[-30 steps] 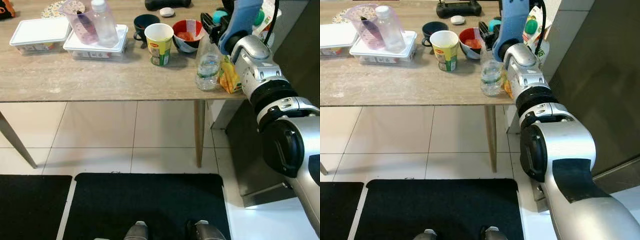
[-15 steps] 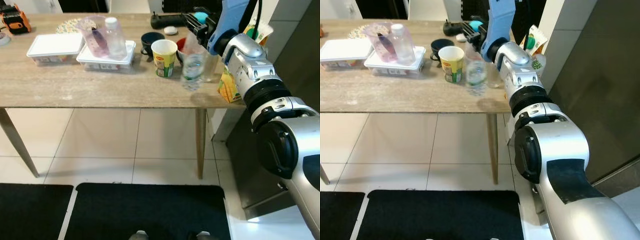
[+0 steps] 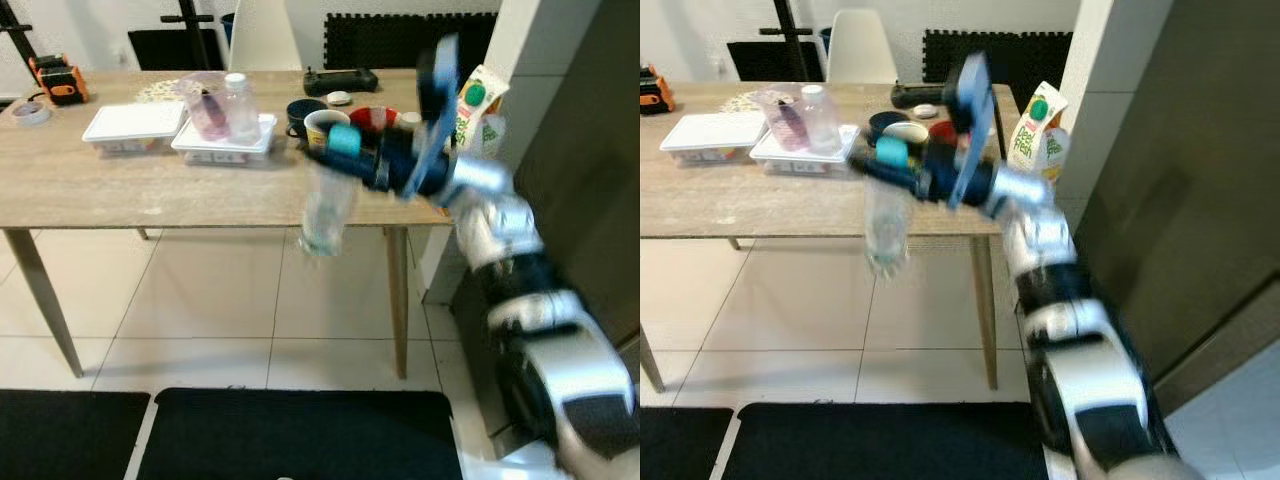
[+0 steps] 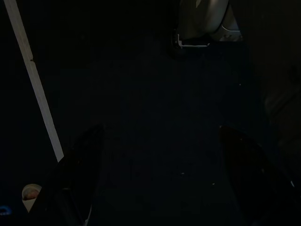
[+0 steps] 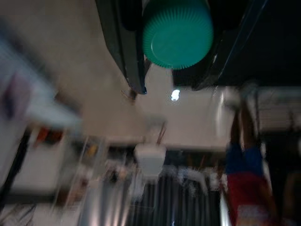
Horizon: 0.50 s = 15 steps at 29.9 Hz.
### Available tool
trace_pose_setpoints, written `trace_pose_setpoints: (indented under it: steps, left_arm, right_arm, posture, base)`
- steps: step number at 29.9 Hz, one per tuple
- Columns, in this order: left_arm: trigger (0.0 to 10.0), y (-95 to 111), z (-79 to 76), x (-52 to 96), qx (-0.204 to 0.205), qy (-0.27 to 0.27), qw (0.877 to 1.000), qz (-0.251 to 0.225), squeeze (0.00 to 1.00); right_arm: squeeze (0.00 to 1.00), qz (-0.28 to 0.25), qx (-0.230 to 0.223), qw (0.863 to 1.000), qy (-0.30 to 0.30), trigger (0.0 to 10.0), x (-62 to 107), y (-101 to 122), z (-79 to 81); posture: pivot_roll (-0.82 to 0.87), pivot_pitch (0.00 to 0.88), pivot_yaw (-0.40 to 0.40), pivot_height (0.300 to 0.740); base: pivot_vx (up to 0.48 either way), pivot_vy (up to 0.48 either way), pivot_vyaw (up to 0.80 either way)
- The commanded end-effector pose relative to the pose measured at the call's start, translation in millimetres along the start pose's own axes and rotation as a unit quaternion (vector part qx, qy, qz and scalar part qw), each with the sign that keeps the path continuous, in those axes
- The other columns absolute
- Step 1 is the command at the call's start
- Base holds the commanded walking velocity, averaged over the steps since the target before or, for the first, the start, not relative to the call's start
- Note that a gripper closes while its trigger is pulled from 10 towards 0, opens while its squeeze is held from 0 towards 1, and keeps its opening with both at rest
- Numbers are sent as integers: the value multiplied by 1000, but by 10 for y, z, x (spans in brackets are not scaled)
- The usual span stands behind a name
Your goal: Restocking fridge
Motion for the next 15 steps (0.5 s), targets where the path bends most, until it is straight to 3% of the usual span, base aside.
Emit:
trace_pose_setpoints:
  steps: [1,2,3,4,5,7,8,10,12,14,15]
  left_arm:
    - [10000,675,-230,-26,-7,-31,994,-101,0]
    - [10000,690,-224,-25,-7,-30,994,-103,0]
    - [10000,708,-217,-24,-5,-28,994,-104,0]
    - [10000,723,-206,-23,-7,-26,994,-105,0]
    - [10000,723,-206,-23,-7,-26,994,-105,0]
    - [10000,727,-166,-21,-9,-16,994,-105,0]
    - [10000,727,-166,-21,-9,-16,994,-105,0]
    - [10000,719,-100,-16,-16,-2,995,-102,0]
    - [10000,719,-100,-16,-16,-2,995,-102,0]
    - [10000,688,92,2,-36,40,994,-91,0]
    - [10000,688,92,2,-36,40,994,-91,0]
  right_arm:
    - [0,75,-19,997,-4,0,59,-429,130]
    - [0,124,-35,991,-18,0,129,-733,228]
    - [0,183,-48,981,-47,2078,241,-1026,309]
    - [0,232,-65,967,-84,10000,391,-1291,389]
    - [0,232,-65,967,-84,10000,391,-1291,389]
    - [0,311,-95,931,-169,10000,734,-1676,499]
    - [0,311,-95,931,-169,10000,734,-1676,499]
    - [0,362,-116,891,-249,10000,1085,-1908,550]
    - [0,362,-116,891,-249,10000,1085,-1908,550]
    - [0,408,-135,839,-333,10000,1517,-2100,632]
    - [0,408,-135,839,-333,10000,1517,-2100,632]
  posture:
    - [7,0,-25,740]
    - [7,0,-25,740]
    - [8,0,-24,740]
    - [3,0,-24,740]
    - [3,0,-24,740]
    - [0,0,-21,740]
    - [0,0,-21,740]
    - [-7,0,-19,740]
    - [-7,0,-19,740]
    - [-6,0,-21,740]
    - [-6,0,-21,740]
  base:
    - [0,0,0]
    - [0,0,0]
    - [0,0,0]
    - [0,0,0]
    - [0,0,0]
    - [0,0,0]
    - [0,0,0]
    - [0,0,0]
    - [0,0,0]
    - [0,0,0]
    - [0,0,0]
Point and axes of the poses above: a point about 5 cm out from each wrist's last joint towards the gripper, its own x axis pointing back from the gripper into the wrist, its own y axis along the axis of the wrist's last joint, z = x × y, the point moved 5 cm from there along -x, pointing out of the wrist towards the gripper, and after that the axes turned 8 degrees about x, right-handed, at the moved point
